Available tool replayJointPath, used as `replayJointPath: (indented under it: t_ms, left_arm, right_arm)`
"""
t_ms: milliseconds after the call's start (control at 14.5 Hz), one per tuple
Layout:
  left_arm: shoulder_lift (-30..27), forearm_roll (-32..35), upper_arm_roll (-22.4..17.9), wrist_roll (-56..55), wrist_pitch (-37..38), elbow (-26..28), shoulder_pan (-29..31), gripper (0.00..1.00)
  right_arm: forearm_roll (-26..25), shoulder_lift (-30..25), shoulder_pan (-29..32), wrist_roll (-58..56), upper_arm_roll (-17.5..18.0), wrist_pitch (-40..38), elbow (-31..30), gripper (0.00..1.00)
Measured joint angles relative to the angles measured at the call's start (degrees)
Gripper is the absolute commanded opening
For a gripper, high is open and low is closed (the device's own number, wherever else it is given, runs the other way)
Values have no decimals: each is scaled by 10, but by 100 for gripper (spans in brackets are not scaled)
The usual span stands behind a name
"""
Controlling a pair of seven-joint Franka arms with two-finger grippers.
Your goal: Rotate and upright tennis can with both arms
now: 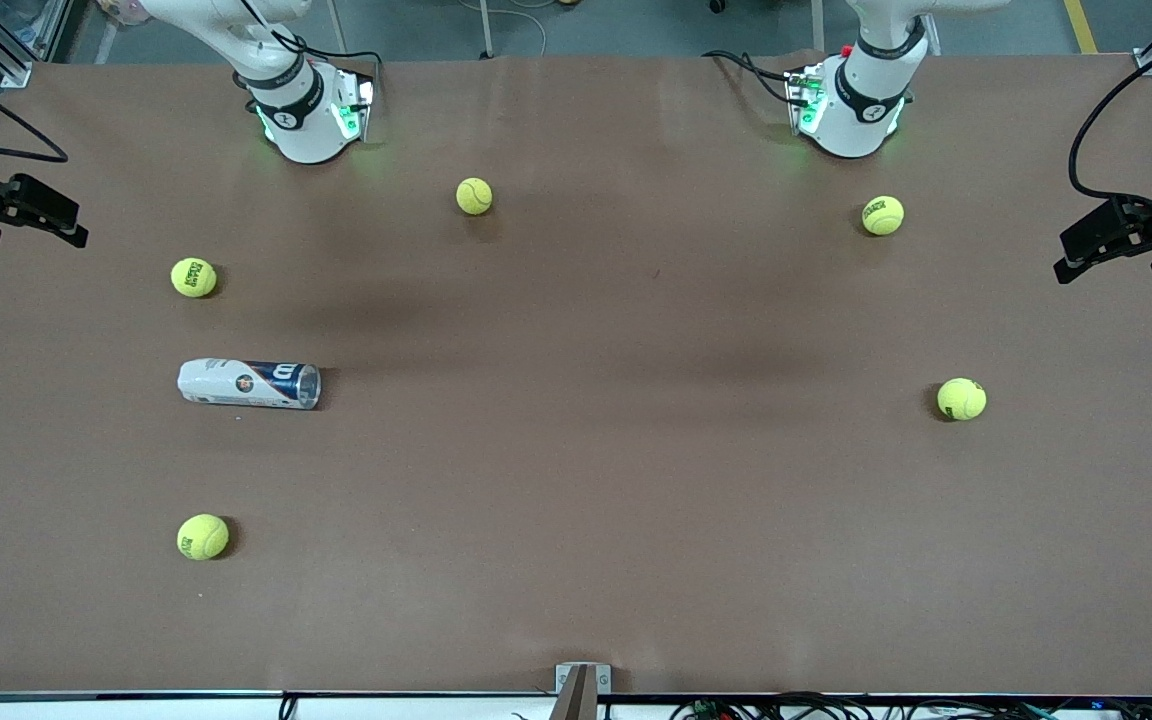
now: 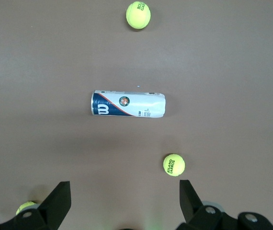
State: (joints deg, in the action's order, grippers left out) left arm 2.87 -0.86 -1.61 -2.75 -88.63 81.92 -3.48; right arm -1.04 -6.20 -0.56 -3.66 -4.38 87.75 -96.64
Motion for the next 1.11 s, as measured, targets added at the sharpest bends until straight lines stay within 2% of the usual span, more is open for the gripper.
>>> replayJointPath:
  t_ms: [276, 898, 1106]
  left_arm:
    - [0, 0, 0, 0, 0, 0, 6, 100]
    - [0, 0, 0, 2, 0, 0, 7, 100]
    - [0, 0, 0, 12, 0, 0, 8, 100]
  right_arm:
    - [0, -3, 0, -36, 0, 0, 0, 100]
    - [-2, -2, 1, -39, 0, -14, 9, 100]
    - [-7, 18, 18, -39, -2, 6, 9, 100]
